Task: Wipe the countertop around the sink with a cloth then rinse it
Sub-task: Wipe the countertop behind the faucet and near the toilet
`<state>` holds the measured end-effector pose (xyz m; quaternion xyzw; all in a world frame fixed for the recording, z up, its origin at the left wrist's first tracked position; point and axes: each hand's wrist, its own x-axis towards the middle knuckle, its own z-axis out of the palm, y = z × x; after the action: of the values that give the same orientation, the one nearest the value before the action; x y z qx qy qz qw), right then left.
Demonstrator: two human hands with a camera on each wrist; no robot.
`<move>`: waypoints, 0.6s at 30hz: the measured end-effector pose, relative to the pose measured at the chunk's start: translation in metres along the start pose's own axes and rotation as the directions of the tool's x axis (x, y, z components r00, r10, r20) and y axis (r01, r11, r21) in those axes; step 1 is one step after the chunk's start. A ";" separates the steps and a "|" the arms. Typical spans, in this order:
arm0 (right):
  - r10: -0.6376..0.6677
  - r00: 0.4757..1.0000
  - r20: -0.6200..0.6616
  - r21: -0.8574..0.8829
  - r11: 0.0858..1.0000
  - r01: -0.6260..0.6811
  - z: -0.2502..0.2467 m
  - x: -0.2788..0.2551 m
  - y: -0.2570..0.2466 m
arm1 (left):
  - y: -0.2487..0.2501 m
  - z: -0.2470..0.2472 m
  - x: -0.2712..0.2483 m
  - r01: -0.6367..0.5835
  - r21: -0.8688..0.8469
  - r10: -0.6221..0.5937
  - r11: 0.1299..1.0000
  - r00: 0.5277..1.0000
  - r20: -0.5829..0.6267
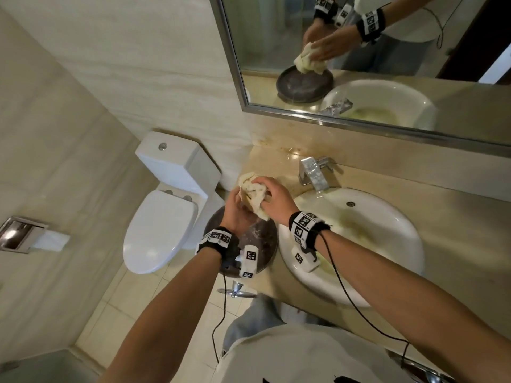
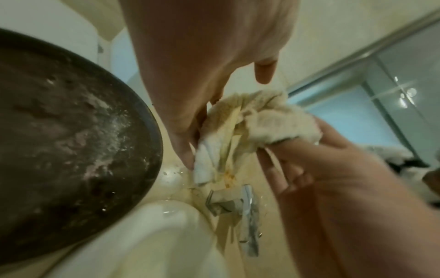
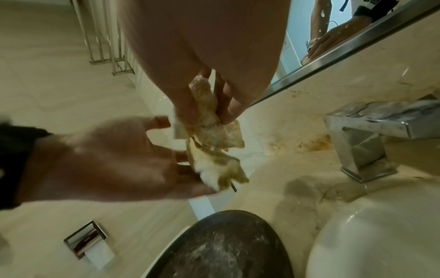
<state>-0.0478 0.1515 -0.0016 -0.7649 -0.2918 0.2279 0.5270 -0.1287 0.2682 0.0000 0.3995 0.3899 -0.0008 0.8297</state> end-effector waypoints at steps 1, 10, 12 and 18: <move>0.016 1.000 0.025 -0.008 1.000 -0.016 0.002 0.000 0.002 | 0.003 0.000 0.001 0.015 -0.044 -0.015 0.999 1.000 -0.019; 0.152 0.988 0.009 -0.121 0.981 -0.150 0.014 0.025 0.007 | 0.042 -0.027 0.071 -0.043 0.230 0.071 0.972 0.991 -0.115; 0.186 0.981 -0.047 -0.146 0.971 -0.191 0.013 0.030 0.019 | 0.054 -0.036 0.095 -0.054 0.376 0.118 0.925 0.982 -0.149; 0.299 0.925 -0.234 -0.141 0.931 -0.336 0.009 0.025 0.059 | 0.078 -0.059 0.152 -0.072 0.815 0.275 0.575 0.955 -0.109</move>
<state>-0.0230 0.1586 -0.0607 -0.8658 -0.1259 0.2022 0.4400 -0.0366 0.4080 -0.0690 0.7640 0.3966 -0.0497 0.5065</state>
